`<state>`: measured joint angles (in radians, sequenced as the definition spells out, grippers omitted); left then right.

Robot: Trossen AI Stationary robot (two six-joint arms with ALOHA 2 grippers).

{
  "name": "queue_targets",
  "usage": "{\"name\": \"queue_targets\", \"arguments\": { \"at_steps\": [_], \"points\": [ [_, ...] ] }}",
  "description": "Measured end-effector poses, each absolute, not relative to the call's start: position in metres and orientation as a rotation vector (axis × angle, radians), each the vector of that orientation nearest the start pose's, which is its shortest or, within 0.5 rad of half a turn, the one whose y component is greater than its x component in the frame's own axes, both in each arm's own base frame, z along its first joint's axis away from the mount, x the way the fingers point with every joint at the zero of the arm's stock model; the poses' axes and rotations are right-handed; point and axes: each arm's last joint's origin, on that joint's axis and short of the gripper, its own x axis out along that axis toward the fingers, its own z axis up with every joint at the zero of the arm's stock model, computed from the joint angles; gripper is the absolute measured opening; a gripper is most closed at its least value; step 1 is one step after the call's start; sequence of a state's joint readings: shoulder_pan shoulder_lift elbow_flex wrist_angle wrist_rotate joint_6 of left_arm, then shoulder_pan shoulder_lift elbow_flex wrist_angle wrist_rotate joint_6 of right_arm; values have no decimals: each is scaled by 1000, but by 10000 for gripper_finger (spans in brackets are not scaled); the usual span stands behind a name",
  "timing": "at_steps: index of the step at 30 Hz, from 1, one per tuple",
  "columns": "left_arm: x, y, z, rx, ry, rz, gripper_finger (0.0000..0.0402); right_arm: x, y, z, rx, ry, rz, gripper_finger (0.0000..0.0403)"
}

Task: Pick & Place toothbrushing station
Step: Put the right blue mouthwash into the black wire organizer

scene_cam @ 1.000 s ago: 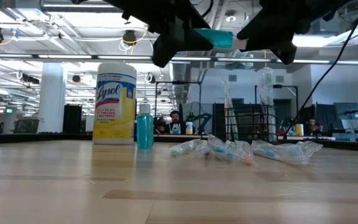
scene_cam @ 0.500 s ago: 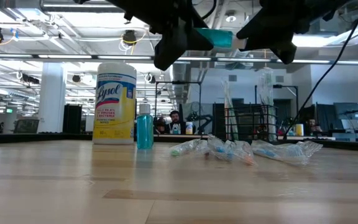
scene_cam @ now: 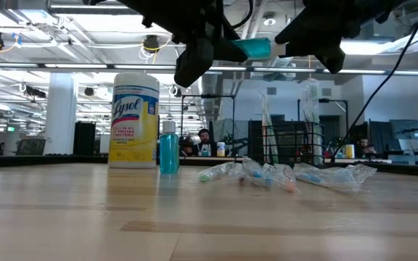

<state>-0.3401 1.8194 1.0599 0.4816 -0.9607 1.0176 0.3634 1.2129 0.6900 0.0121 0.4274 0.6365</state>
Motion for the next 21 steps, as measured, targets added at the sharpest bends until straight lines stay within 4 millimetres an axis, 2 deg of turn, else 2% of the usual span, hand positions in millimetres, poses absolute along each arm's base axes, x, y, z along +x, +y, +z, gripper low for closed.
{"name": "queue_targets", "arguments": {
  "at_steps": [7,11,21],
  "points": [
    [371,-106,211,1143,525,460,63,240,78,235,423,428,-205,110],
    [371,-105,218,1064,492,525,57,238,80,232,384,462,-181,126],
    [371,-105,214,925,461,542,57,227,82,246,331,429,-136,106]
  ]
}}
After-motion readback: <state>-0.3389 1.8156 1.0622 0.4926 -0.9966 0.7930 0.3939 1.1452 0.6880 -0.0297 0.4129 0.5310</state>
